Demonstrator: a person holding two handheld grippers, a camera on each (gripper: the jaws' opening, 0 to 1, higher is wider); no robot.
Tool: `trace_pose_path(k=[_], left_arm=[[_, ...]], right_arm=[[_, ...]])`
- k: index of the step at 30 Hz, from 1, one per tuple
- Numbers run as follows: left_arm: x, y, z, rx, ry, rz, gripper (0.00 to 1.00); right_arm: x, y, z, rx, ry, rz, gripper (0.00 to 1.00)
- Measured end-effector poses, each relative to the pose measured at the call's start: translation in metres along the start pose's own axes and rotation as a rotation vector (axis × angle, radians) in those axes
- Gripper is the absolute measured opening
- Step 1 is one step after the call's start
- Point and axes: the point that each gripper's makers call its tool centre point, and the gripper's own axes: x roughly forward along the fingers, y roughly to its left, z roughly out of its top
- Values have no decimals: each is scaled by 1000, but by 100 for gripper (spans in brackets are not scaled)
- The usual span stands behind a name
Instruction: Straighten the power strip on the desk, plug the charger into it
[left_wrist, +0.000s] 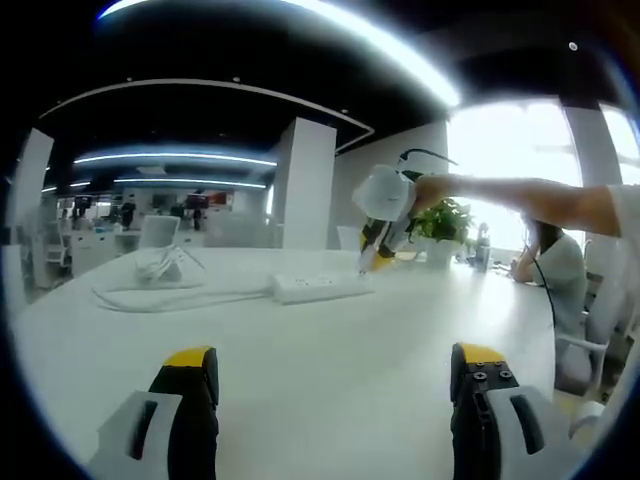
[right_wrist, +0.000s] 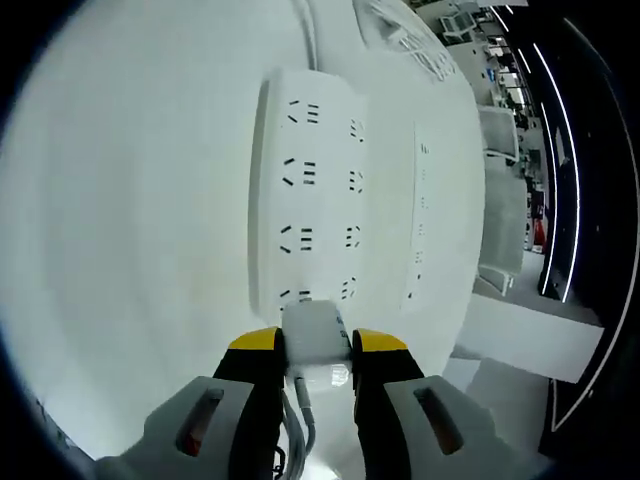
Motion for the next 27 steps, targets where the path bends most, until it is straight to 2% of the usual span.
trace_pose_path(k=[15, 27], left_arm=[[-2, 2, 0, -1, -3, 3, 99], [-1, -3, 1, 1, -5, -8, 99]], right_arm=[[3, 2, 5, -26, 24, 8, 24], [3, 1, 8, -62, 17, 36, 24]])
